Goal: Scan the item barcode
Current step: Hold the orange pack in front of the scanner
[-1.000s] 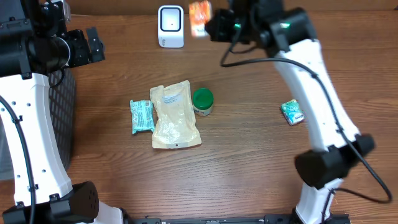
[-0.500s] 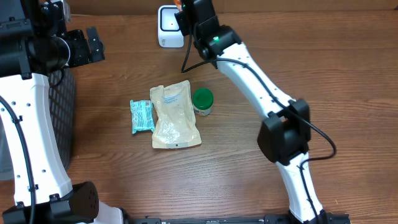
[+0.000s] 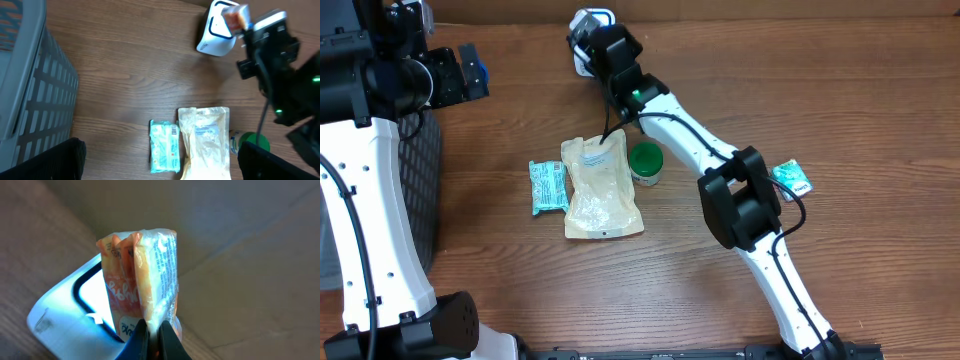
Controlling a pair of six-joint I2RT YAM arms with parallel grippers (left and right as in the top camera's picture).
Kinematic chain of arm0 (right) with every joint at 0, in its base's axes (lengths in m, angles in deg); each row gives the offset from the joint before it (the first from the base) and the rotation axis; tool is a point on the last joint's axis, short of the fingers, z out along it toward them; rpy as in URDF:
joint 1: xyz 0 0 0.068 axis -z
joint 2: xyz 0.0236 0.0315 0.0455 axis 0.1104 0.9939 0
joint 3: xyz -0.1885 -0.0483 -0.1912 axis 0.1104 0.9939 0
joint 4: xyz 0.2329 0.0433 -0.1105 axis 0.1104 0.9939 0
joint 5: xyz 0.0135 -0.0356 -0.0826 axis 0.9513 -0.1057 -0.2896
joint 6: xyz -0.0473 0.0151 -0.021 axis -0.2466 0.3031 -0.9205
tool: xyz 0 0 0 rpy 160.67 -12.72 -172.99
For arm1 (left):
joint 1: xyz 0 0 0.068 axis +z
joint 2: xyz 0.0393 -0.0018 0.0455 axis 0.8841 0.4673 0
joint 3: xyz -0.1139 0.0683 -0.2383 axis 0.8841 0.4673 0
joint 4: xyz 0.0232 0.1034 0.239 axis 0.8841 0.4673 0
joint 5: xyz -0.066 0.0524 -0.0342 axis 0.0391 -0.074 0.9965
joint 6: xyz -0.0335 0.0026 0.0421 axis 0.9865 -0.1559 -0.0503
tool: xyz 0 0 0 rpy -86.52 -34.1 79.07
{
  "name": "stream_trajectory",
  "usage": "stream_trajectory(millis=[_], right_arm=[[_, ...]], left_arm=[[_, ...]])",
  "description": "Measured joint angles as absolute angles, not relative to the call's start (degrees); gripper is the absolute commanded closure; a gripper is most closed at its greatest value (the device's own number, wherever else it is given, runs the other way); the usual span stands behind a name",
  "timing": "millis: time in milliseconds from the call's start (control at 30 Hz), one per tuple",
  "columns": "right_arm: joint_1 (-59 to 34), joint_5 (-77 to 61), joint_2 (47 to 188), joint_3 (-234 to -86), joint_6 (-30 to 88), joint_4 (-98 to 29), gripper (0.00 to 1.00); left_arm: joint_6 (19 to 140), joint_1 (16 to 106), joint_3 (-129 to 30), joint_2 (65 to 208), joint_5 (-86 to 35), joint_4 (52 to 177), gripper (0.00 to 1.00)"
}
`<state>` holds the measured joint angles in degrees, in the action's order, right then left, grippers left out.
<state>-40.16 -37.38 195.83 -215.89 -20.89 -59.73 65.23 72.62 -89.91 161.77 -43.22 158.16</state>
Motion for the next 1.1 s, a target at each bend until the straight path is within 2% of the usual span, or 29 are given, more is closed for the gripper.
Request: stream_trajectory(millis=[400, 633, 933, 1100], right_arm=[[-40.58, -38.6, 196.16, -215.89, -22.62, -60.08, 0.96], [-40.56, -37.6, 193.26, -215.89, -17.76, -54.97, 0.96], [-40.56, -29.36, 175.77, -215.93, 0.84, -35.12, 0.96], [-40.18, -23.5, 165.63, -216.33, 12.94, -18.9, 0.96]], left_arm=[[65.23, 72.62, -89.91, 161.77, -43.2, 158.18, 0.0], [65.23, 72.6, -89.91, 161.77, -43.2, 158.18, 0.01], [65.23, 72.62, -89.91, 161.79, -43.22, 158.18, 0.01], [65.23, 72.6, -89.91, 161.77, -43.24, 158.16, 0.01]])
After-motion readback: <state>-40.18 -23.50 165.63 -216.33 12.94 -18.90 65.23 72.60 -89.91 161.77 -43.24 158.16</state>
